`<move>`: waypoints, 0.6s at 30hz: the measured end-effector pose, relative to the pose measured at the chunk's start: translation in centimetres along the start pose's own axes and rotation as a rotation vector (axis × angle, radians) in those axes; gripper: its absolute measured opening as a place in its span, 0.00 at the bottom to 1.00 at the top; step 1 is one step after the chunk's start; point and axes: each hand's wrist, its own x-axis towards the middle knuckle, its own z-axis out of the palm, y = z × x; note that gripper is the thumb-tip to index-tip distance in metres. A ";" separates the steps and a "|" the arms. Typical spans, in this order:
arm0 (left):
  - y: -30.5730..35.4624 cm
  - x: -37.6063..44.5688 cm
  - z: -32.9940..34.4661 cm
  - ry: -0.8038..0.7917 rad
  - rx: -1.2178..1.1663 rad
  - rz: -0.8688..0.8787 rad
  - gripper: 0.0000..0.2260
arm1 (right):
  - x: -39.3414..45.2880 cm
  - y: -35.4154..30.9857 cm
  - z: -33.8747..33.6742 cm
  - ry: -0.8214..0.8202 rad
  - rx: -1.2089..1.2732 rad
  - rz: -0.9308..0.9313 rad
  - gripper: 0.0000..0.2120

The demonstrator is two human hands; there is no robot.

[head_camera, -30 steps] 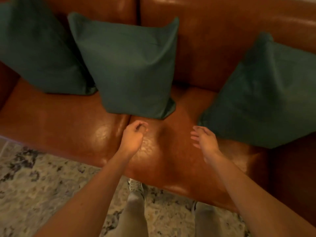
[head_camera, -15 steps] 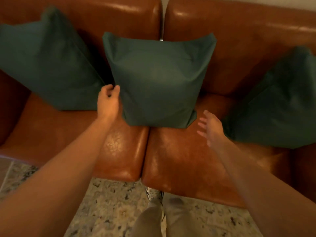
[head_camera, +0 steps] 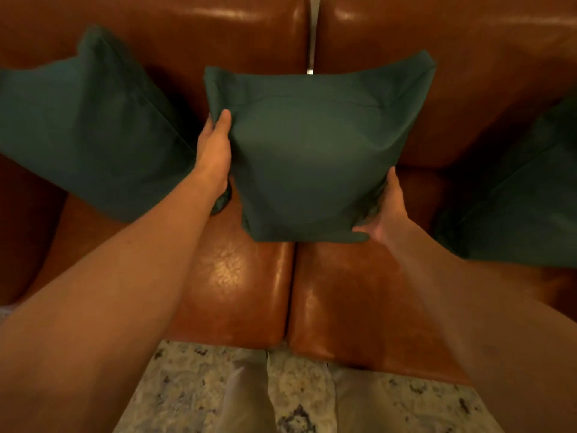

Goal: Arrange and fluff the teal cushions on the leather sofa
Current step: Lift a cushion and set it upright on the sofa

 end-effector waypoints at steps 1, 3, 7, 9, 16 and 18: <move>0.0 0.3 0.1 -0.004 -0.002 0.013 0.19 | 0.2 0.1 0.3 0.002 0.004 -0.013 0.39; 0.2 0.6 0.2 -0.021 -0.006 0.024 0.17 | 0.4 0.3 0.6 0.022 0.009 -0.030 0.39; 1.1 0.9 -0.7 -0.053 -0.004 0.054 0.16 | 0.4 0.9 1.5 0.006 0.008 -0.032 0.39; 1.4 1.3 -1.7 -0.056 0.005 0.069 0.17 | 0.3 1.4 2.3 -0.017 0.005 -0.029 0.38; 0.7 2.3 -3.6 -0.057 0.026 0.028 0.16 | 0.6 1.8 4.0 0.006 -0.015 -0.053 0.37; 0.8 2.2 -3.5 -0.058 0.034 0.033 0.17 | 0.7 1.8 4.0 0.023 -0.008 -0.059 0.37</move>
